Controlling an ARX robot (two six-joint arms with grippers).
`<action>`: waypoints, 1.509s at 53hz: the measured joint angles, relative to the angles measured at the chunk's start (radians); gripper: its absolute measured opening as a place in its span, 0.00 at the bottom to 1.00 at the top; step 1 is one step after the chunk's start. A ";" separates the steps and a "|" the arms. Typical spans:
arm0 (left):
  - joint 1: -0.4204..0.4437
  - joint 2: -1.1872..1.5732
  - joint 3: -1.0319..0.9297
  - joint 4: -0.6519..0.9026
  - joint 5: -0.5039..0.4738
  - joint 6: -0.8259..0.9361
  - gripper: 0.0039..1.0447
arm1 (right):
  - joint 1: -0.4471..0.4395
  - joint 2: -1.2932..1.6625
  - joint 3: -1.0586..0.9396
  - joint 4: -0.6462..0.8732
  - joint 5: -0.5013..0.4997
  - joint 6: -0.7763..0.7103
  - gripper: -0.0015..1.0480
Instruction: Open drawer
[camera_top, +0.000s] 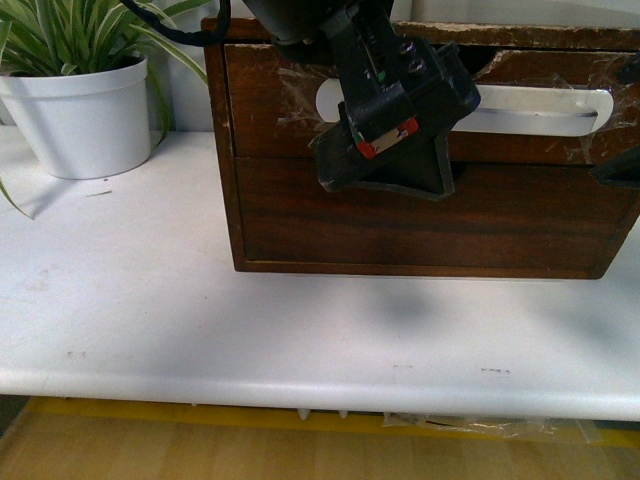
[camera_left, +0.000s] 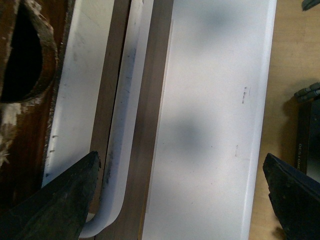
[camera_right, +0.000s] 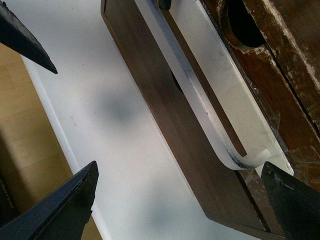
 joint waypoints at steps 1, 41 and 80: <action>0.000 0.005 0.002 -0.003 -0.001 0.000 0.94 | 0.001 0.002 0.000 0.003 -0.001 0.001 0.91; -0.003 0.023 0.020 -0.034 -0.004 0.035 0.94 | 0.063 0.098 0.000 0.097 0.041 0.028 0.91; -0.007 0.019 0.017 -0.079 -0.012 0.103 0.94 | 0.054 0.158 0.056 -0.027 -0.009 -0.106 0.91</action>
